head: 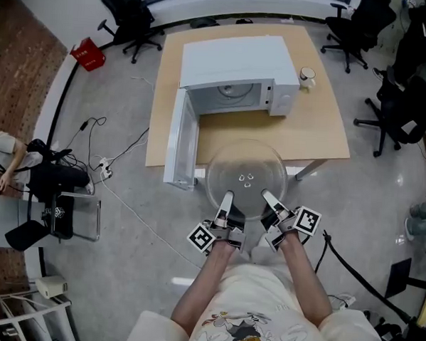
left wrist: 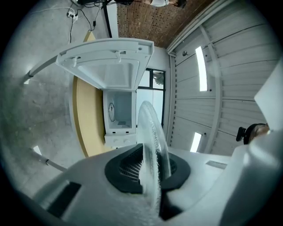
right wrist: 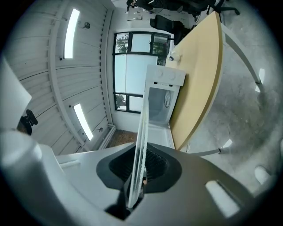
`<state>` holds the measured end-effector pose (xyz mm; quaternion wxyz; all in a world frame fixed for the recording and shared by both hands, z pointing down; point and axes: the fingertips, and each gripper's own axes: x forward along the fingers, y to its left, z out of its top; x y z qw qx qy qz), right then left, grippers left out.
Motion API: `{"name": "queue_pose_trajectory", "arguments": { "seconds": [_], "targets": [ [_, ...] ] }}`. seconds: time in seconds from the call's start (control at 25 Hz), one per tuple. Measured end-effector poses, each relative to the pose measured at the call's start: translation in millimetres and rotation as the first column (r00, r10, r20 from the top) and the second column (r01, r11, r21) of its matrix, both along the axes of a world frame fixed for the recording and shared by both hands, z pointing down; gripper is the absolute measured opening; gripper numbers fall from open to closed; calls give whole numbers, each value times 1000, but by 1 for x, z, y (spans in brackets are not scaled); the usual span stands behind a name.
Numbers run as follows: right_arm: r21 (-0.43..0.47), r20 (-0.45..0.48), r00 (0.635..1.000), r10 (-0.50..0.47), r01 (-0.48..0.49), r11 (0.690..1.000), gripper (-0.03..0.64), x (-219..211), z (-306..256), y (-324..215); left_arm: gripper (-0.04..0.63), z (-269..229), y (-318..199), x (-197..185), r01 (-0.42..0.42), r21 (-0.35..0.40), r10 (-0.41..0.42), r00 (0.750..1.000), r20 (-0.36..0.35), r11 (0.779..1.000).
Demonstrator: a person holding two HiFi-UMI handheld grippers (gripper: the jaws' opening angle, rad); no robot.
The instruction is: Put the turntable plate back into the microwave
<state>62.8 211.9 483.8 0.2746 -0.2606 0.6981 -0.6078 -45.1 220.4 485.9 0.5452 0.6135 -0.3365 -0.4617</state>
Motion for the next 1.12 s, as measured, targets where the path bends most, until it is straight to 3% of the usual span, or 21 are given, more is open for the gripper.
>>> {"name": "queue_pose_trajectory", "arguments": {
  "seconds": [0.4, 1.12],
  "targets": [
    [30, 9, 1000, -17, 17, 999, 44, -3, -10, 5, 31, -10, 6, -2, 17, 25, -17, 1000, -3, 1000],
    [-44, -5, 998, 57, -57, 997, 43, -25, 9, -19, 31, 6, -23, -25, -44, -37, 43, 999, -24, 998]
  ]
}}
